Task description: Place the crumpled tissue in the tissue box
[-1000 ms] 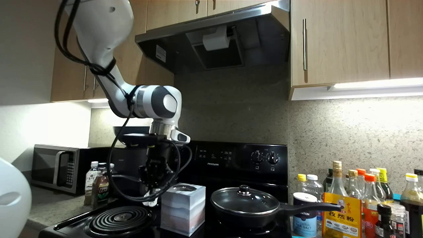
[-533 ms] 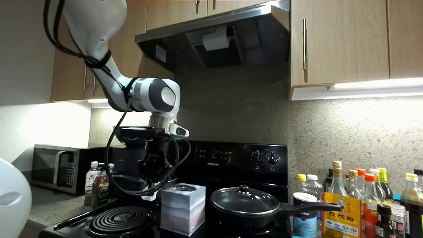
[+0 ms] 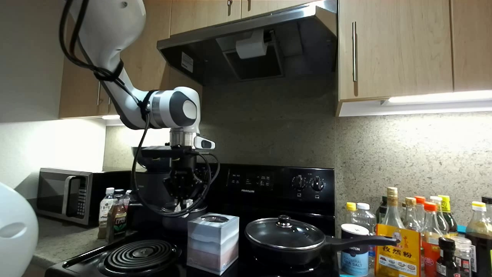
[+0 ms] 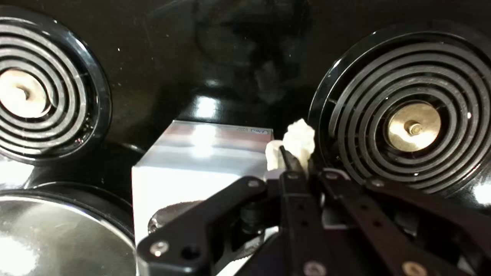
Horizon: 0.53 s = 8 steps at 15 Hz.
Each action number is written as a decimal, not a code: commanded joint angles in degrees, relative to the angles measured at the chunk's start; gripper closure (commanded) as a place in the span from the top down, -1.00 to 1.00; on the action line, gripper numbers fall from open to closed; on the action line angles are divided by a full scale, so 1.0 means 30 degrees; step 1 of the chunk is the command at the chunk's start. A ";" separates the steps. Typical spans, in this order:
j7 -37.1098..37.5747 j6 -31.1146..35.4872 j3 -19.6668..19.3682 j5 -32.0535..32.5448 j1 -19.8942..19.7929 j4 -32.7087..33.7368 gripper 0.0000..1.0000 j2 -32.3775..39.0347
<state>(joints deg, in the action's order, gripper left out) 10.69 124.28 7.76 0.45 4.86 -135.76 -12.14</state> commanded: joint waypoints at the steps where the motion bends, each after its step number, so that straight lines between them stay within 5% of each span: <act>1: 0.0997 0.0728 0.0346 0.1431 -0.0088 0.1152 -0.91 0.1549; 8: 0.2632 0.2610 -0.0376 0.3383 -0.0407 0.2702 -0.91 0.3202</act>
<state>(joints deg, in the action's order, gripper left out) 15.84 129.90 7.14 8.15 4.16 -129.53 -4.71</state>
